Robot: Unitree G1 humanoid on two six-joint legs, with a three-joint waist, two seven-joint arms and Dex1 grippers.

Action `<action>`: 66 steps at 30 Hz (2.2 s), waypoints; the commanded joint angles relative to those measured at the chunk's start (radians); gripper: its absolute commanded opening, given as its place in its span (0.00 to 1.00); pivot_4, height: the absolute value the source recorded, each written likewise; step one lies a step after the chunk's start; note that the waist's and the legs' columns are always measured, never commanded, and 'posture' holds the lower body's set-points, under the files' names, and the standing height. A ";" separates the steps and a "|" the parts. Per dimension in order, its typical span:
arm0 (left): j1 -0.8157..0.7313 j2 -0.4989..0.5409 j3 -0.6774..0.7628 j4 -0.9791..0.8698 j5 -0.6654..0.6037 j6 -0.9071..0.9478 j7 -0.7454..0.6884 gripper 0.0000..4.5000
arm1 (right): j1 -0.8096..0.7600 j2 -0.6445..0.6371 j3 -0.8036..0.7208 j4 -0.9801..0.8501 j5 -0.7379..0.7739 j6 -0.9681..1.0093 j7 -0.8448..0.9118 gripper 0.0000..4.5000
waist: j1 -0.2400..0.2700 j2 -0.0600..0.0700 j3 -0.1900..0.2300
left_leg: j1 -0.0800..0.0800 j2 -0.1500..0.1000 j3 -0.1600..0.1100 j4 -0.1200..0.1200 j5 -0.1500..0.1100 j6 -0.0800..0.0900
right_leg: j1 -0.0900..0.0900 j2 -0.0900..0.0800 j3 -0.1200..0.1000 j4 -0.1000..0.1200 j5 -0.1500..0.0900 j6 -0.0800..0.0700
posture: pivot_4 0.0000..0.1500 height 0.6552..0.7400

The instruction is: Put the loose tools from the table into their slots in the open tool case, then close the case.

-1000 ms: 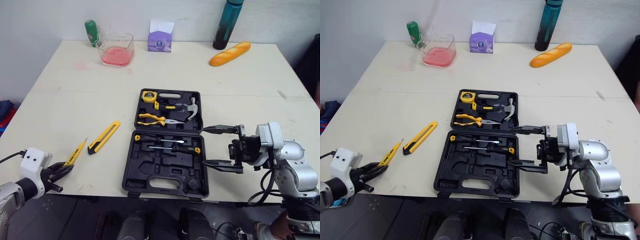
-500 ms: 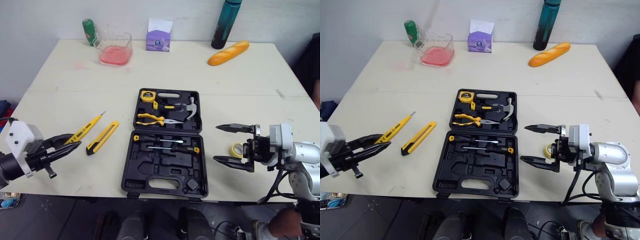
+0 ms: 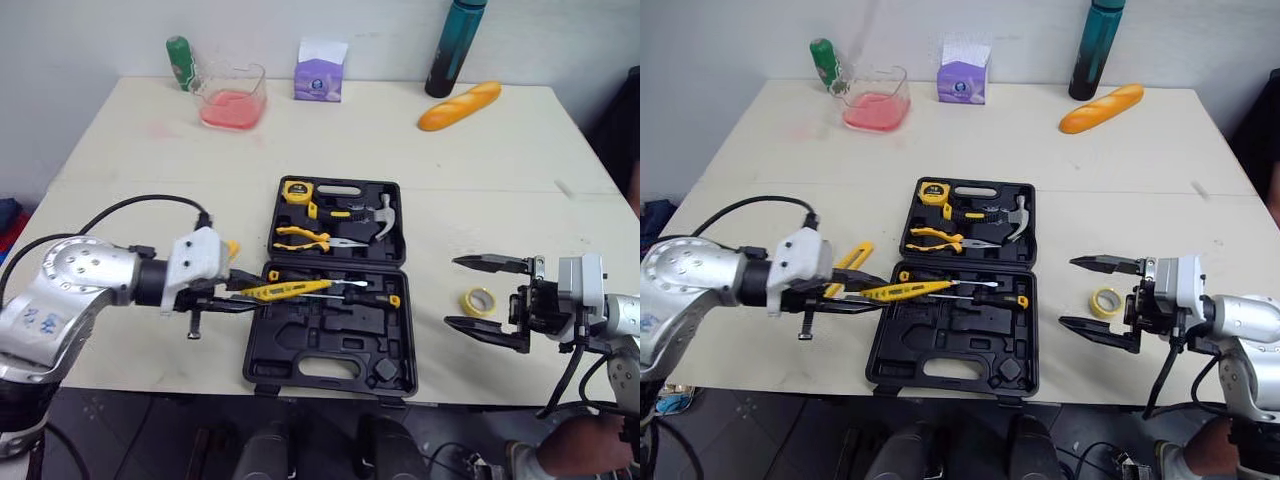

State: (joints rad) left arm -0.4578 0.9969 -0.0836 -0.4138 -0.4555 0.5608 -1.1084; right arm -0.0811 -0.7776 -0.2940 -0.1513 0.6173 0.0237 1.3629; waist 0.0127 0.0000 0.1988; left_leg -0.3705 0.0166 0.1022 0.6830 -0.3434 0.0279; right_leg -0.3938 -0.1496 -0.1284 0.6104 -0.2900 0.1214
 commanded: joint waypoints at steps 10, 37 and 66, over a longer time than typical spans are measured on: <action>-0.270 -0.030 -0.299 0.055 0.226 0.136 -0.082 0.12 | 0.035 -0.004 -0.029 0.008 0.009 -0.041 0.028 1.00 | 0.011 0.000 0.000 | 0.000 -0.001 0.000 0.001 0.000 0.000 | 0.000 0.001 0.000 0.001 0.000 0.000 | 1.00 1.00; -0.326 -0.150 -0.420 0.217 0.449 0.054 -0.150 0.12 | 0.050 -0.003 -0.007 -0.040 0.012 -0.038 -0.021 1.00 | 0.012 -0.001 0.001 | 0.000 -0.001 0.000 0.003 0.001 0.001 | 0.000 0.001 0.000 0.002 0.000 0.000 | 1.00 1.00; -0.233 -0.195 -0.133 0.257 0.238 -0.143 -0.213 0.61 | 0.016 0.003 0.005 0.026 -0.006 -0.066 0.010 1.00 | 0.011 -0.001 0.001 | -0.001 0.000 -0.001 0.010 0.000 0.002 | 0.001 -0.001 0.000 0.008 0.000 0.000 | 1.00 1.00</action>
State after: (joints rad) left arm -0.6973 0.7930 -0.2793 -0.1229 -0.1593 0.4444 -1.3003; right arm -0.0578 -0.7762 -0.2816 -0.1188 0.6050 -0.0224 1.3653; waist 0.0235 -0.0015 0.1993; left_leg -0.3715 0.0171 0.1015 0.6935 -0.3433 0.0299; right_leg -0.3932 -0.1501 -0.1281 0.6183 -0.2901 0.1214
